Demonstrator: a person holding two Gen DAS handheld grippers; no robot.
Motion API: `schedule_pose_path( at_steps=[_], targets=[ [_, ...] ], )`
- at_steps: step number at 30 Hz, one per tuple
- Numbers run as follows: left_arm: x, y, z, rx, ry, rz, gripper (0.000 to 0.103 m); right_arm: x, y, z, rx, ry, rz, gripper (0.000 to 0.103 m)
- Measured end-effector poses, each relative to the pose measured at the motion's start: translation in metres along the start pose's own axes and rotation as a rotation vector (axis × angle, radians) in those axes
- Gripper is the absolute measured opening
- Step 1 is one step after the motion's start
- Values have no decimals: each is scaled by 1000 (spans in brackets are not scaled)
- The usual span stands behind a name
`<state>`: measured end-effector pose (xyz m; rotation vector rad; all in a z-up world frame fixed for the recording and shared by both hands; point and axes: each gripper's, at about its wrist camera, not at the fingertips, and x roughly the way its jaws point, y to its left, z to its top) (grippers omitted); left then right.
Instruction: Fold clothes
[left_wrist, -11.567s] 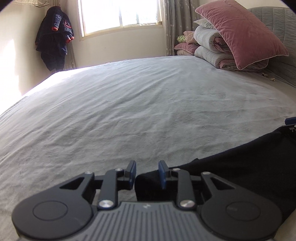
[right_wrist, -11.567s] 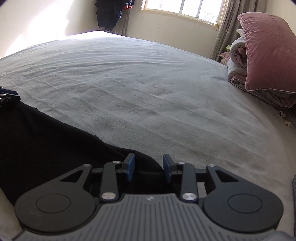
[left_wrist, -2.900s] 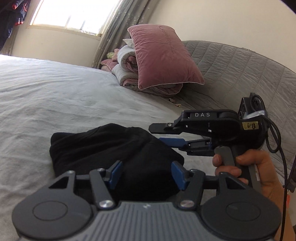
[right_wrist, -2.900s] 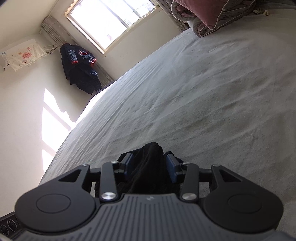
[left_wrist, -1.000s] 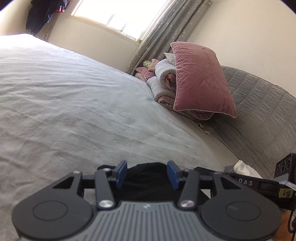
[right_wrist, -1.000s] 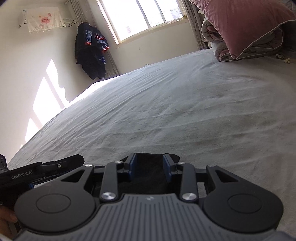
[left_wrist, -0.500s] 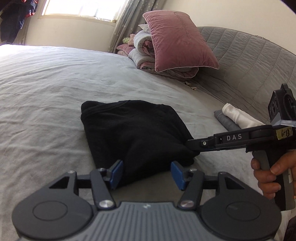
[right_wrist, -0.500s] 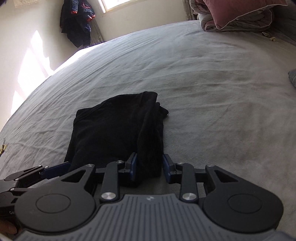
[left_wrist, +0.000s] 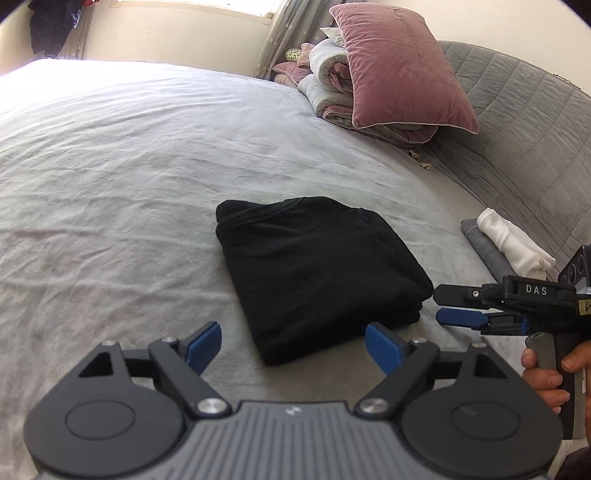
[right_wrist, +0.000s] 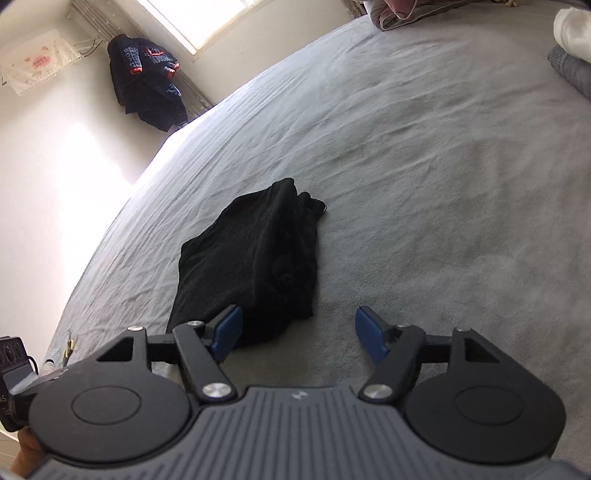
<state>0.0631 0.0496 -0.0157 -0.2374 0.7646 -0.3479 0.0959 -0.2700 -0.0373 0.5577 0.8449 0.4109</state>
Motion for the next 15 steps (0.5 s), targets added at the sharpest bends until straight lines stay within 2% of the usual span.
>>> schedule_pose_path(
  at_steps=[2, 6, 9, 12, 15],
  targets=[
    [9, 10, 3, -67, -7, -34, 86, 3, -11, 4, 80, -11, 48, 71],
    [26, 29, 9, -200, -23, -102, 84, 16, -16, 22, 131, -17, 92, 71],
    [40, 44, 9, -336, -45, -137, 79, 33, -22, 31, 177, -5, 124, 63],
    [47, 48, 11, -395, -77, -156, 73, 48, -21, 36, 185, 7, 147, 55],
    [56, 47, 14, -424, -101, -163, 67, 60, -12, 39, 157, 13, 161, 52]
  ],
)
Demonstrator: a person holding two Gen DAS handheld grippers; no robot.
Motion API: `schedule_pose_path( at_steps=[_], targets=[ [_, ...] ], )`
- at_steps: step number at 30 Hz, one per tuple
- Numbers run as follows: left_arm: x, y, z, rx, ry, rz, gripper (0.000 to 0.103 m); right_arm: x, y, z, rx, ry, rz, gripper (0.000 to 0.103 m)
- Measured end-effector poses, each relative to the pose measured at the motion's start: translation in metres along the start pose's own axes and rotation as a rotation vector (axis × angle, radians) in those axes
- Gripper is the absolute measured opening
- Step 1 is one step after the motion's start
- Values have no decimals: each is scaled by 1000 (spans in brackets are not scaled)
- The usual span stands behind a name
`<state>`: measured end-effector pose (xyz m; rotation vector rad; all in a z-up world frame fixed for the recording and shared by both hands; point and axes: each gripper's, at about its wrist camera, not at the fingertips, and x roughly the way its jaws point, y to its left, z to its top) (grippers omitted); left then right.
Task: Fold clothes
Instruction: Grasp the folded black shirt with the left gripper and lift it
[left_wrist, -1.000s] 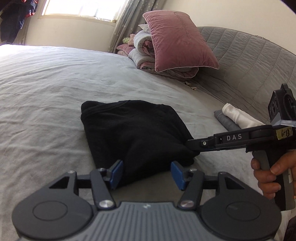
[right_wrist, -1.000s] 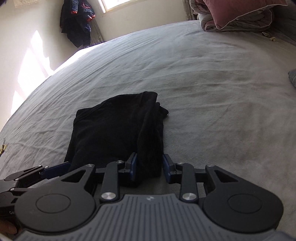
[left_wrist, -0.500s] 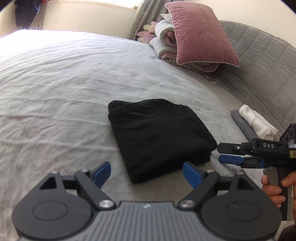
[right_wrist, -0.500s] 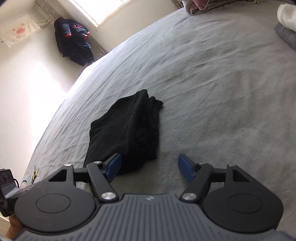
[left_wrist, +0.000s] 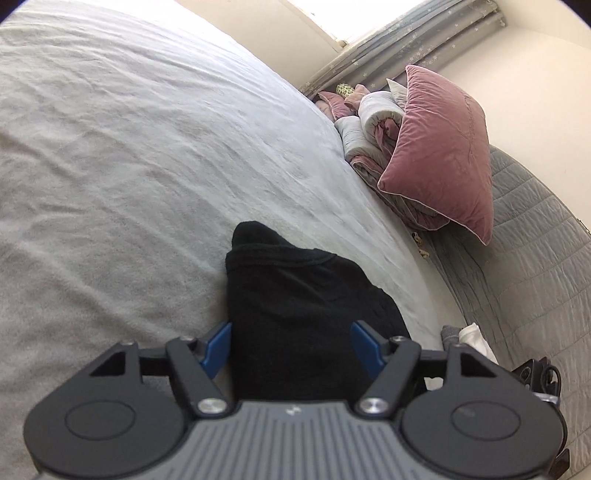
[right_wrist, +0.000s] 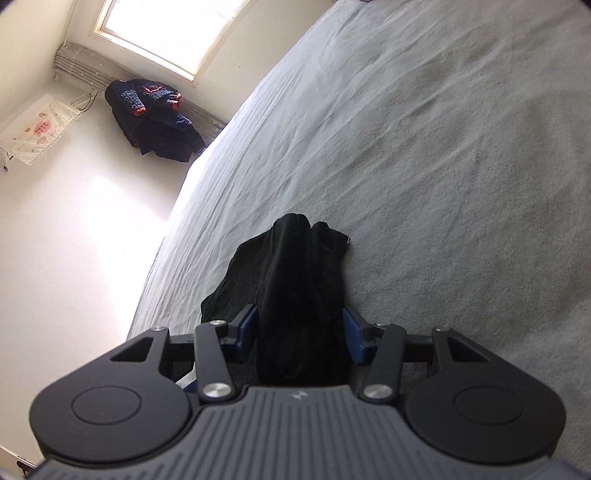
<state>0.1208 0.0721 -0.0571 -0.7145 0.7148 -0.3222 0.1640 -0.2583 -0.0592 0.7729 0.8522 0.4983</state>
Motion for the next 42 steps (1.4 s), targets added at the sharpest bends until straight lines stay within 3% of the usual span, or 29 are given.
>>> schedule_pose_path(
  at_steps=[1, 2, 3, 4, 8, 14, 19, 26, 34, 42],
  targets=[
    [4, 1, 0, -19, -6, -7, 62, 3, 3, -1, -15, 0, 3, 52],
    [7, 2, 0, -39, -11, -13, 50, 5, 6, -2, -26, -1, 7, 50],
    [11, 2, 0, -57, -9, -15, 41, 7, 8, -3, -28, 2, 11, 38],
    [14, 1, 0, -68, -4, -13, 25, 9, 9, -3, -30, 4, 15, 30],
    [23, -29, 9, 47, -14, 20, 18, -5, 17, -7, -45, -82, 24, 24],
    [46, -93, 36, 226, -27, 29, 17, -46, 47, 4, -167, -248, -35, 22],
    [71, -167, 40, 380, -43, -24, 16, -99, 63, 10, -247, -409, -105, 22],
    [113, -263, 12, 589, -12, -124, 16, -160, 47, 20, -283, -661, -272, 22],
    [175, -354, -26, 791, 50, -234, 15, -195, 2, 25, -169, -919, -452, 22],
    [227, -417, -61, 985, 88, -316, 15, -205, -20, 26, -144, -1071, -656, 22]
  ],
)
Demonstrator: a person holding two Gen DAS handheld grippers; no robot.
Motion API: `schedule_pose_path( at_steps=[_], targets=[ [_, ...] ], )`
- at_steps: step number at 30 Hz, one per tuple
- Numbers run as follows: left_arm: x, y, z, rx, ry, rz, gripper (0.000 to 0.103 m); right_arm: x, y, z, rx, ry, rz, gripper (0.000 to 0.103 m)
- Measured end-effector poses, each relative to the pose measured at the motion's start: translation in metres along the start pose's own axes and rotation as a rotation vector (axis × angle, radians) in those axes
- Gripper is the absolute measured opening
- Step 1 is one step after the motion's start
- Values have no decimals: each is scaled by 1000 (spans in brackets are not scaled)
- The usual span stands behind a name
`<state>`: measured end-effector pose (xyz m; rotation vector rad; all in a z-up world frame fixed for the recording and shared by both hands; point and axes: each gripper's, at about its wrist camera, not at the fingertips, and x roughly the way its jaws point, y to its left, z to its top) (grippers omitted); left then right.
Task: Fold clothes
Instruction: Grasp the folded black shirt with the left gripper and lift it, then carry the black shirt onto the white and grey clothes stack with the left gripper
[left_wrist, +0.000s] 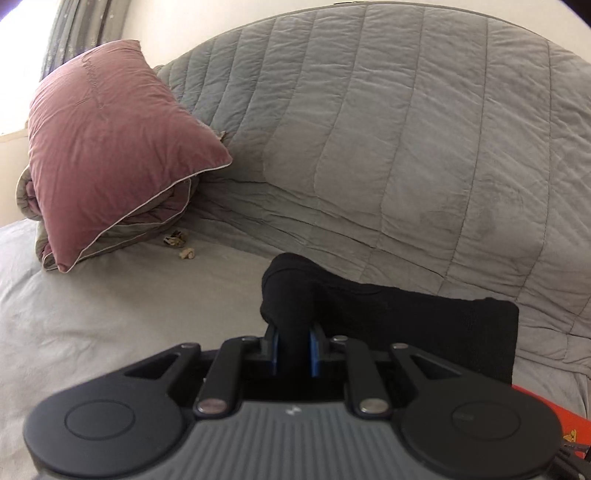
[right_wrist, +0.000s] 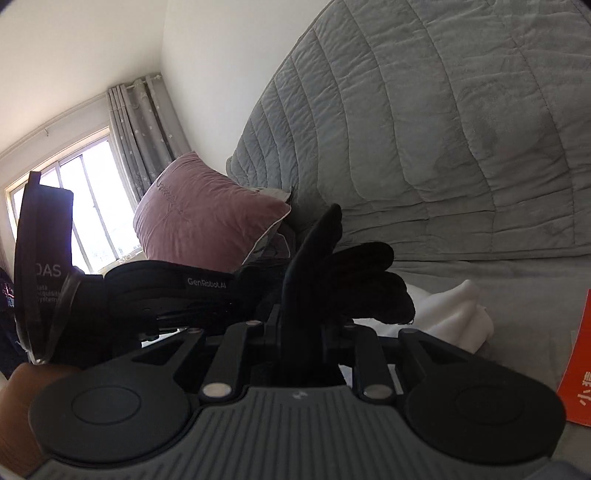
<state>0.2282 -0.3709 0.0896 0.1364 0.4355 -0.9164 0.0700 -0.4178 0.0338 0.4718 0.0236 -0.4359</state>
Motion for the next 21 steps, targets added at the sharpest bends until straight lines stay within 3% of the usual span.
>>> schedule_pose_path(
  at_steps=[7, 11, 13, 16, 19, 21],
  targets=[
    [42, -27, 19, 152, 2, -65, 15, 12, -5, -8, -9, -104, -138, 22],
    [69, -32, 14, 202, 71, -67, 17, 24, -17, -13, 74, -33, -187, 22],
    [87, -30, 6, 209, 143, -39, 23, 31, -26, -17, 137, 27, -211, 24],
    [93, -19, -4, 169, 166, 17, 35, 36, -37, -21, 231, 88, -216, 35],
    [84, 3, -4, 23, 149, 39, 49, 34, -38, -19, 272, 95, -207, 38],
    [79, 17, -5, -65, 141, 63, 50, 31, -38, -17, 293, 97, -204, 38]
  ],
)
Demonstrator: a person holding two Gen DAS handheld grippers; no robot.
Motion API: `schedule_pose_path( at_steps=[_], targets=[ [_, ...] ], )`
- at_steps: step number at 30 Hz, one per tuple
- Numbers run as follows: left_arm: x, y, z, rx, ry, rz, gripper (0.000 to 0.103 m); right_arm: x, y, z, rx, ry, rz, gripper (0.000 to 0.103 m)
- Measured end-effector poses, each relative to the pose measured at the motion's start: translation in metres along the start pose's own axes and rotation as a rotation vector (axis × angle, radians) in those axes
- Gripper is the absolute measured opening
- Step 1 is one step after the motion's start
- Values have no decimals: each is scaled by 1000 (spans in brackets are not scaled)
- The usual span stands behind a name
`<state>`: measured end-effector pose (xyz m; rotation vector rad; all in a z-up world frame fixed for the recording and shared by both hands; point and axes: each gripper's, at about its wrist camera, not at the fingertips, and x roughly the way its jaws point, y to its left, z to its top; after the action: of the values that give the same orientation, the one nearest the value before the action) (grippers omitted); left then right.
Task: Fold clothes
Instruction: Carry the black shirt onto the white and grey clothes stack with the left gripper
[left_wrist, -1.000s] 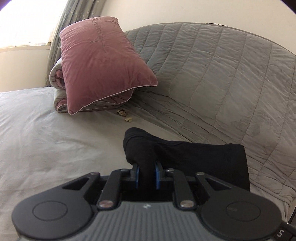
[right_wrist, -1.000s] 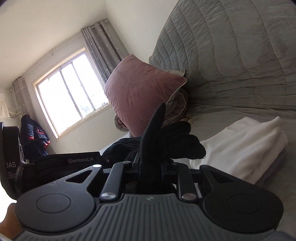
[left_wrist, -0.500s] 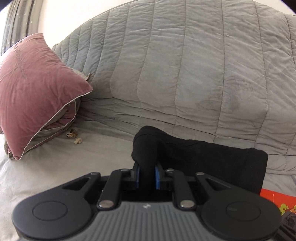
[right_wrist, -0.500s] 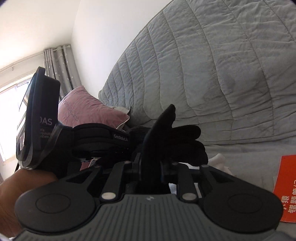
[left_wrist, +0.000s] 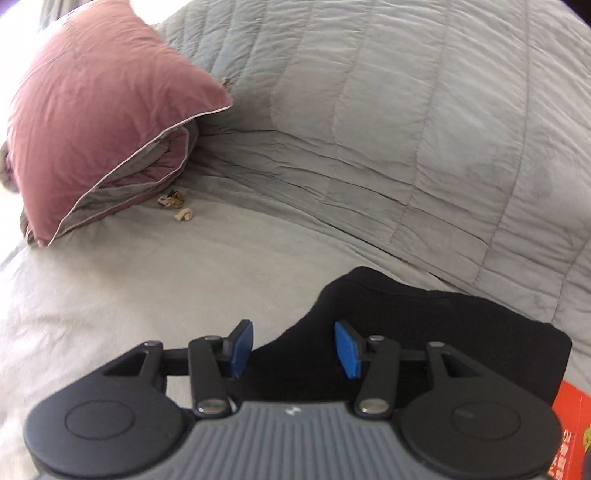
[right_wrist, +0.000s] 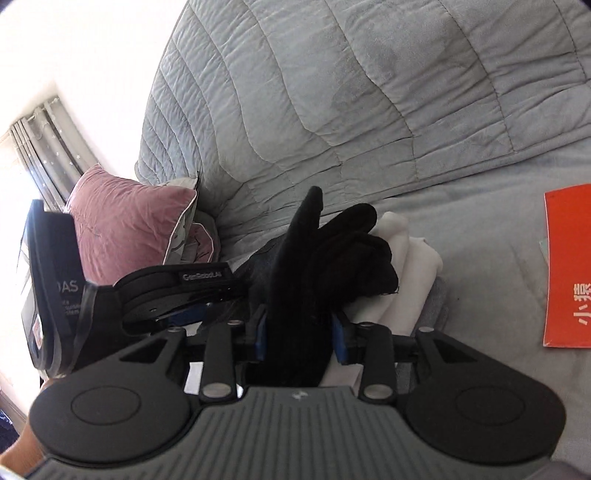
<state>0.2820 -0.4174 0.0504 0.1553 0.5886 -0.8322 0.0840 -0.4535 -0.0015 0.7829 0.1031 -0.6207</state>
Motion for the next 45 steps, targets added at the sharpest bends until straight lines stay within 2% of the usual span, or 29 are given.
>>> schedule_pose_path(
  at_steps=[1, 4, 6, 7, 10, 14, 17, 19, 22, 24, 27, 28, 29, 30, 31, 34, 37, 40, 43, 45],
  targets=[
    [-3, 6, -1, -45, -12, 23, 50, -2, -1, 1, 17, -1, 5, 38],
    [-18, 17, -3, -145, -72, 23, 49, -5, -1, 8, 29, -6, 30, 39],
    [-24, 17, -6, -177, -100, -29, 49, -1, -9, 17, 78, 12, 65, 51],
    [-24, 13, -8, -176, -99, -46, 49, 3, -14, 21, 114, 24, 82, 54],
    [-22, -3, -17, -128, -82, -58, 50, 9, -33, 31, 221, 48, 109, 61],
    [-20, -23, -36, -17, -59, -4, 50, 23, -52, 45, 297, 69, 165, 67],
    [-21, -24, -40, 3, -59, 7, 50, 34, -66, 56, 346, 82, 211, 67],
    [-22, -25, -43, 17, -59, 14, 51, 31, -74, 64, 362, 38, 230, 67],
    [-22, -26, -46, 37, -59, 25, 53, 13, -74, 79, 292, -97, 197, 67],
    [-25, -27, -45, 57, -68, 34, 54, 4, -67, 90, 190, -164, 159, 67],
    [-32, -24, -39, 43, -126, 55, 54, -1, -51, 96, 29, -213, 130, 67],
    [-33, -23, -37, 31, -142, 59, 54, -2, -43, 93, -42, -219, 136, 64],
    [-33, -21, -35, 19, -159, 64, 54, -2, -34, 90, -113, -224, 143, 50],
    [-34, -20, -33, 7, -174, 68, 54, -3, -26, 87, -184, -230, 149, 43],
    [-32, -20, -33, -3, -180, 72, 53, -3, -17, 84, -254, -233, 155, 43],
    [-23, -20, -33, -43, -169, 64, 49, 6, 4, 67, -457, -198, 172, 41],
    [-10, -19, -42, -84, -141, 47, 49, 27, 2, 56, -496, -93, 80, 41],
    [2, -17, -52, -124, -114, 30, 52, 54, -16, 43, -465, 55, -56, 41],
    [7, -16, -52, -180, -102, 33, 54, 55, -21, 34, -518, 35, -84, 40],
    [1, -18, -49, -202, -116, 42, 54, 47, -24, 38, -468, 15, -53, 40]
  ],
)
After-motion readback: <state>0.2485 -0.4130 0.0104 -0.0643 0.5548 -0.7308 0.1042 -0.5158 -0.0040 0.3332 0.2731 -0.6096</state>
